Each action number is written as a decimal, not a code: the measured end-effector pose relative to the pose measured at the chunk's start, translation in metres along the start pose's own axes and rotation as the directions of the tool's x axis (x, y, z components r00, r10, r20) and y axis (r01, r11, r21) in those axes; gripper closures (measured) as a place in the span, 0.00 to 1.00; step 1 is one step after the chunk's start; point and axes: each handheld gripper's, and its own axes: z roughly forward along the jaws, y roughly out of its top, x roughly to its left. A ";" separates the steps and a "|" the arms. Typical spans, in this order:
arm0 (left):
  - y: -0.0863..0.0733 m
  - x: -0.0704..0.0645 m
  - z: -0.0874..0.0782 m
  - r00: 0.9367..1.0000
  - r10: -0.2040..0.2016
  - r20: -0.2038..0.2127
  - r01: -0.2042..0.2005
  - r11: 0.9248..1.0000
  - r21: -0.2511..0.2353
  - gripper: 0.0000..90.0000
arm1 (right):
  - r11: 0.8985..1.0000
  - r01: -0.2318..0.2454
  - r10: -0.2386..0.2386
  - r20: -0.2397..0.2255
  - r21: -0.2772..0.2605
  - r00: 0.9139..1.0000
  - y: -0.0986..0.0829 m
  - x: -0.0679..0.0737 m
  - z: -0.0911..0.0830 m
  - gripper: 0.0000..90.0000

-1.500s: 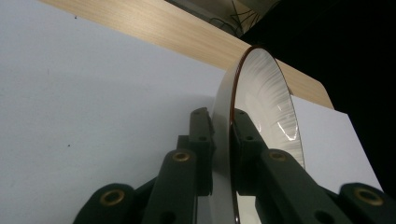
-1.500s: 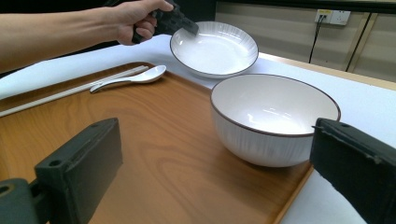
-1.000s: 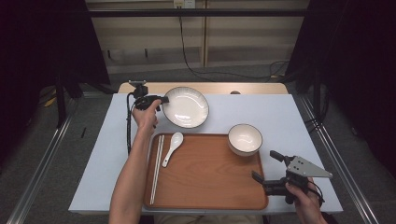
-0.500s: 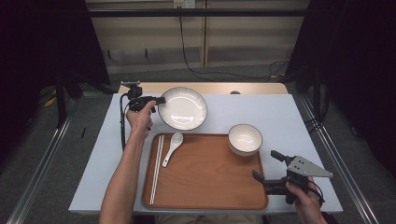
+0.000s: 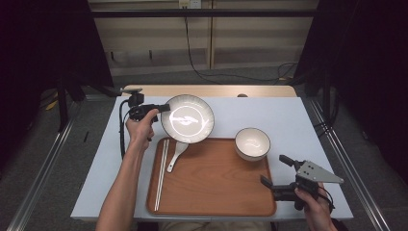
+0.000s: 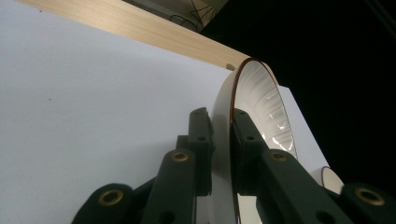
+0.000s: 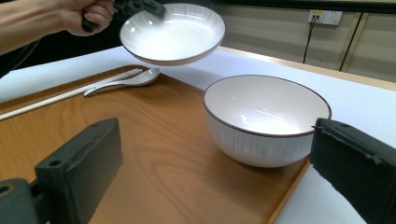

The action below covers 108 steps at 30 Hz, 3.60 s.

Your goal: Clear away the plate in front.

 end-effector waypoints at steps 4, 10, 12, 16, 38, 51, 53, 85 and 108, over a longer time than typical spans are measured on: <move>-0.001 -0.009 -0.006 0.999 0.031 0.018 -0.031 1.000 -0.005 0.90 | 1.000 0.007 -0.007 -0.005 -0.003 1.000 0.001 0.001 0.000 0.03; -0.007 -0.018 -0.010 0.998 0.043 0.048 -0.043 0.999 0.016 0.90 | 1.000 0.013 -0.013 -0.004 -0.007 1.000 0.001 0.002 -0.002 0.03; -0.010 -0.023 -0.016 0.997 0.058 0.047 -0.059 0.998 0.017 0.89 | 1.000 0.011 -0.011 -0.005 -0.006 1.000 0.001 0.002 -0.003 0.03; -0.013 -0.025 -0.024 0.993 0.059 0.100 -0.062 0.998 0.019 0.90 | 1.000 0.016 -0.016 -0.005 -0.002 1.000 0.001 0.003 -0.003 0.03; -0.049 -0.057 -0.035 0.972 0.159 0.172 -0.173 0.983 0.069 0.89 | 1.000 0.012 -0.012 -0.008 0.001 1.000 0.001 0.004 -0.001 0.03; -0.079 -0.066 -0.034 0.962 0.208 0.176 -0.224 0.972 0.077 0.90 | 1.000 0.022 -0.022 -0.018 0.005 1.000 0.001 0.005 0.001 0.03; -0.083 -0.066 -0.033 0.958 0.214 0.190 -0.234 0.968 0.090 0.90 | 1.000 0.023 -0.023 -0.018 0.006 1.000 0.001 0.005 0.001 0.03; -0.119 -0.074 0.010 0.943 0.218 0.252 -0.280 0.929 0.244 0.89 | 1.000 0.024 -0.024 -0.030 0.008 0.999 0.001 0.005 0.003 0.03; -0.122 -0.065 0.028 0.917 0.367 0.158 -0.398 0.872 0.285 0.95 | 0.999 0.032 -0.031 -0.025 0.007 0.999 0.002 0.006 0.004 0.03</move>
